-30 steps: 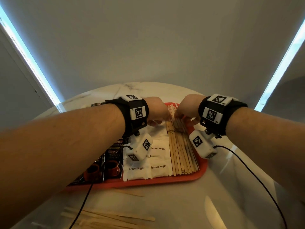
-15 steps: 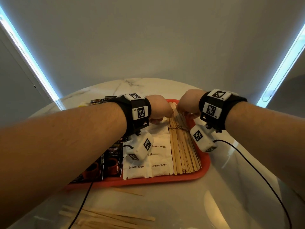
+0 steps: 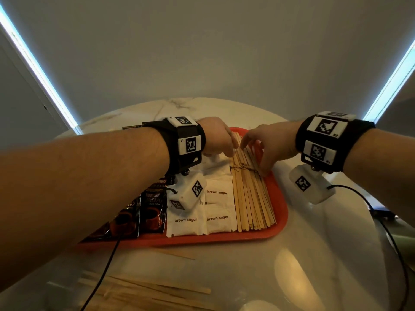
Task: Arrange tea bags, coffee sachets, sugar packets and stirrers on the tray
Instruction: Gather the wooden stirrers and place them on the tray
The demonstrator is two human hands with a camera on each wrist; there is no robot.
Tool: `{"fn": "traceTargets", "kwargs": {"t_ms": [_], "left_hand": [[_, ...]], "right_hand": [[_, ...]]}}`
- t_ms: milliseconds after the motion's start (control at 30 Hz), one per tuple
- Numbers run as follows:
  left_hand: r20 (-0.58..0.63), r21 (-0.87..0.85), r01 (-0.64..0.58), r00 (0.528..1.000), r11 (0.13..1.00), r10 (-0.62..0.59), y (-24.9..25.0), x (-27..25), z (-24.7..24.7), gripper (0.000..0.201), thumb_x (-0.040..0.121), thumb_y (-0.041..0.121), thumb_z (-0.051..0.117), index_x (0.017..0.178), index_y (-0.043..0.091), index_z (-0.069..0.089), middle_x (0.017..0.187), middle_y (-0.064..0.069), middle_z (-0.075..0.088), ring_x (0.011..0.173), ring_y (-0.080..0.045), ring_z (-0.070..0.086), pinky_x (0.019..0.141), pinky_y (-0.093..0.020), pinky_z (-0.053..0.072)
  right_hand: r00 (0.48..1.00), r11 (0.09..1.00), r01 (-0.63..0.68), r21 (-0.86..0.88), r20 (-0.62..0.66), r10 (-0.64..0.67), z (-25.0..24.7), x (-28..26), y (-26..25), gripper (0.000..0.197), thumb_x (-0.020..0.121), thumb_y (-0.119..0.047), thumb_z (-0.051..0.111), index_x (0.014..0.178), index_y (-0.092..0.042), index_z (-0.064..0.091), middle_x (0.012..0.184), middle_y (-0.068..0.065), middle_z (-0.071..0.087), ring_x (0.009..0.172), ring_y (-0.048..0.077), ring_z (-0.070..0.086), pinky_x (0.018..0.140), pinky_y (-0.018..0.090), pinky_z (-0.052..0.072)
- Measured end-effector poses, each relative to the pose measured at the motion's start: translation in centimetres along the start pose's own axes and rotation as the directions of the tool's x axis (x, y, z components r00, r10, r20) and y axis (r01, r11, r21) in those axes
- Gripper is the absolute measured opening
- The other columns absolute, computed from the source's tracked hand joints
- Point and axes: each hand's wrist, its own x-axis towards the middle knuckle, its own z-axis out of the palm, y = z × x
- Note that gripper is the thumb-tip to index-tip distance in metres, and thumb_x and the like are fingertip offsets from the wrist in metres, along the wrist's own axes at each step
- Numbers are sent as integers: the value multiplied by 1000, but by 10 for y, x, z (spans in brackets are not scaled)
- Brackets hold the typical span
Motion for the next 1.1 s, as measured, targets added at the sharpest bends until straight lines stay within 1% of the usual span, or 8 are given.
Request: {"fn": "traceTargets", "kwargs": {"t_ms": [300,433,500,600,700,833,967,1100], "left_hand": [[-9,0,5,1000,1000,-5,-4,0,4,25,93,17,76,118,23,77,85,10,65,72,-8,57,61,-20,49],[-14,27,5,1000,1000,-4,-2,1,5,27,95,18,75,121,23,76,87,8,66,78,-10,57,66,-20,49],[-12,33,7,1000,999,-7,-2,1,5,28,95,19,75,123,22,76,100,2,72,84,-14,61,70,-22,52],[-18,71,16,1000,997,-15,-1,2,6,31,96,21,74,127,19,74,119,-5,74,105,-24,69,89,-31,56],[-35,107,29,999,994,-25,0,2,7,34,96,23,74,130,16,72,122,-10,73,117,-28,68,98,-34,56],[-34,107,33,999,994,-30,-2,4,6,33,95,24,75,127,15,72,120,-10,74,109,-26,70,97,-36,57],[-32,90,38,999,995,-35,-4,8,7,31,94,23,75,125,17,74,118,-7,75,112,-27,70,96,-36,59],[-10,104,33,999,994,-32,-4,6,7,30,96,23,73,125,14,73,118,-10,75,114,-29,70,97,-38,58]], "right_hand": [[997,999,33,-40,-64,-36,1,5,1,75,76,-44,86,140,-31,49,136,-5,55,119,19,56,102,40,53],[998,999,46,-11,-52,-46,0,5,-6,77,76,-48,85,141,-28,49,134,-5,56,118,18,56,103,38,51],[996,999,43,-31,-76,-45,1,8,-8,73,78,-46,84,139,-27,51,128,-4,59,112,17,57,100,36,52],[996,999,34,-1,-81,-34,0,8,-10,72,76,-51,84,137,-27,52,128,-5,59,112,17,57,100,37,52],[994,999,38,16,-102,-36,1,9,-15,77,72,-59,83,135,-28,52,128,-5,58,113,19,56,100,39,52],[994,1000,14,20,-109,-12,-3,13,-16,63,80,-55,78,132,-26,56,124,-3,62,110,18,58,98,37,52],[996,993,-9,120,-89,20,-12,13,-8,47,94,-35,68,139,-24,57,128,-1,63,106,17,64,93,33,57],[994,996,-24,84,-107,33,-8,13,-8,43,98,-25,61,141,-26,58,133,-2,63,111,17,63,102,37,53]]}}
